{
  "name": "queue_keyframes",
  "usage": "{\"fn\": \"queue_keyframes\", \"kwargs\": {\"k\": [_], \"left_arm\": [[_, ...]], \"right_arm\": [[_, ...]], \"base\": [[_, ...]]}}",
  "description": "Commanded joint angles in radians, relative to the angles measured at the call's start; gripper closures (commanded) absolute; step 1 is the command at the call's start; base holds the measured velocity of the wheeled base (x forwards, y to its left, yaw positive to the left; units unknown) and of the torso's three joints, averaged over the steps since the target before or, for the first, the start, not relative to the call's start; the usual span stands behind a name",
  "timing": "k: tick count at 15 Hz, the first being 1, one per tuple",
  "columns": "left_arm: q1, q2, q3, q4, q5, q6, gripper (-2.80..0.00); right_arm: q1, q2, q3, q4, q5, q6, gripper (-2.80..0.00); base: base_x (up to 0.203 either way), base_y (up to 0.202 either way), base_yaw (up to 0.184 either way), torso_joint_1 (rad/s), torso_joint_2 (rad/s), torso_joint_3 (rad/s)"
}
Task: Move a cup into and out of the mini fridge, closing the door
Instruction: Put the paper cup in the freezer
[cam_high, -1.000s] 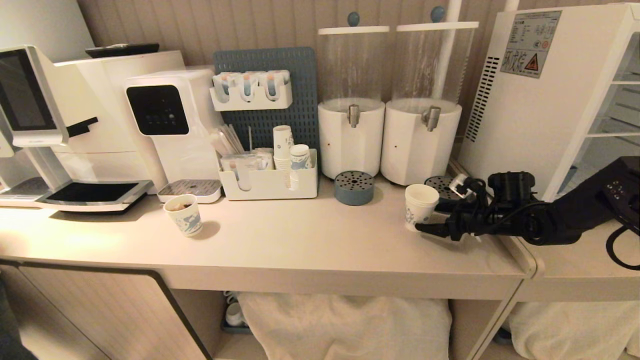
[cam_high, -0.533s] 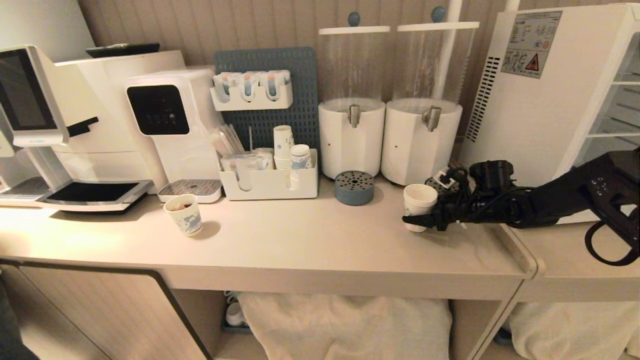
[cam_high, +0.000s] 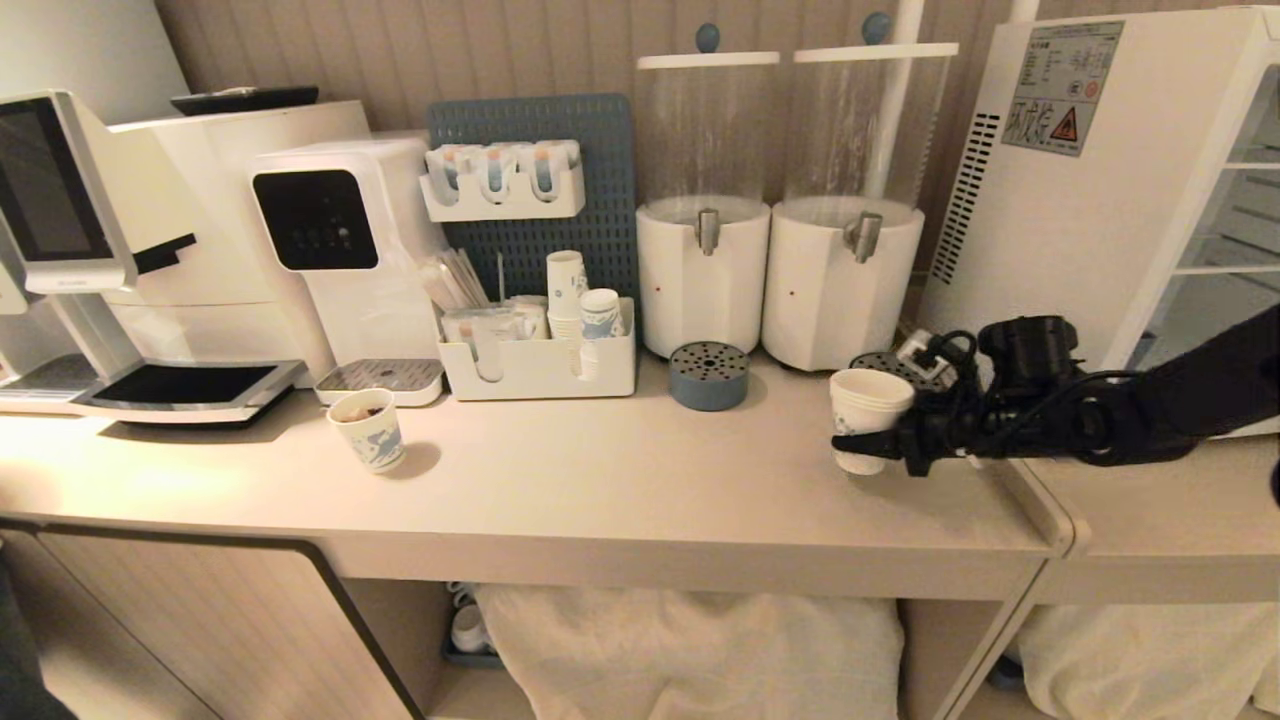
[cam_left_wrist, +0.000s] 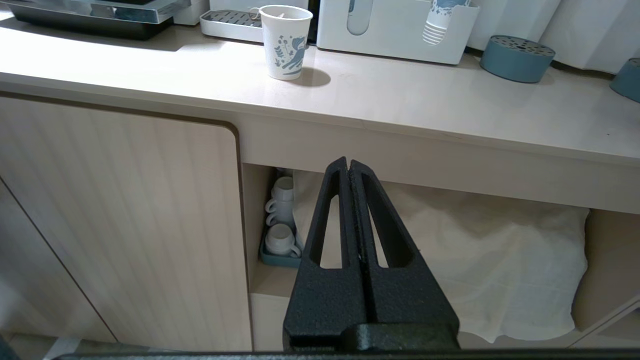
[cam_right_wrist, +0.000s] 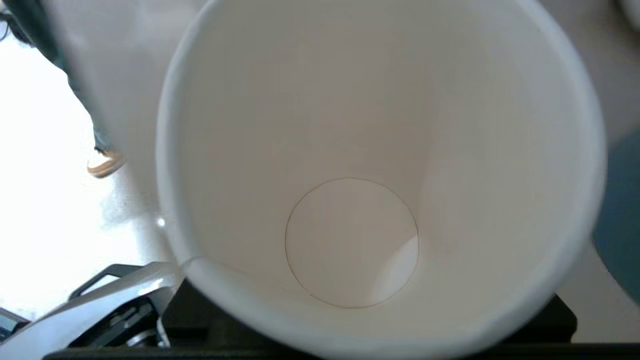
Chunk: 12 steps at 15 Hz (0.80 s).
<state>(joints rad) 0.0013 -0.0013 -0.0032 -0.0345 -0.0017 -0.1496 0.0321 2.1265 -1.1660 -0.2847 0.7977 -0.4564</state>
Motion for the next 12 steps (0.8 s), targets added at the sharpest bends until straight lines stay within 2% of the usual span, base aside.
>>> {"fn": "queue_keyframes", "kwargs": {"k": [1, 4, 7, 9, 10, 11, 12], "left_arm": [[0.0, 0.0, 0.0, -0.001, 0.002, 0.001, 0.0], [0.0, 0.0, 0.0, -0.001, 0.002, 0.0, 0.0], [0.0, 0.0, 0.0, -0.001, 0.002, -0.001, 0.0], [0.0, 0.0, 0.0, -0.001, 0.002, -0.002, 0.0], [0.0, 0.0, 0.0, -0.001, 0.002, -0.008, 0.0], [0.0, 0.0, 0.0, -0.001, 0.002, -0.018, 0.0], [0.0, 0.0, 0.0, -0.001, 0.002, -0.021, 0.0]], "right_arm": [[-0.011, -0.27, 0.124, 0.005, 0.003, -0.002, 0.0], [-0.078, -0.661, 0.264, 0.113, 0.001, 0.005, 0.0], [-0.219, -1.111, 0.327, 0.367, -0.005, 0.045, 0.0], [-0.304, -1.416, 0.341, 0.547, -0.025, 0.115, 0.0], [-0.314, -1.565, 0.332, 0.668, -0.036, 0.151, 0.0], [-0.291, -1.68, 0.304, 0.802, -0.045, 0.18, 0.0], [-0.224, -1.772, 0.254, 0.941, -0.061, 0.212, 0.0]], "base": [[0.0, 0.0, 0.0, 0.0, 0.0, 0.0], [0.0, 0.0, 0.0, 0.0, 0.0, 0.0], [0.0, 0.0, 0.0, 0.0, 0.0, 0.0], [0.0, 0.0, 0.0, 0.0, 0.0, 0.0], [0.0, 0.0, 0.0, 0.0, 0.0, 0.0], [0.0, 0.0, 0.0, 0.0, 0.0, 0.0], [0.0, 0.0, 0.0, 0.0, 0.0, 0.0]]}}
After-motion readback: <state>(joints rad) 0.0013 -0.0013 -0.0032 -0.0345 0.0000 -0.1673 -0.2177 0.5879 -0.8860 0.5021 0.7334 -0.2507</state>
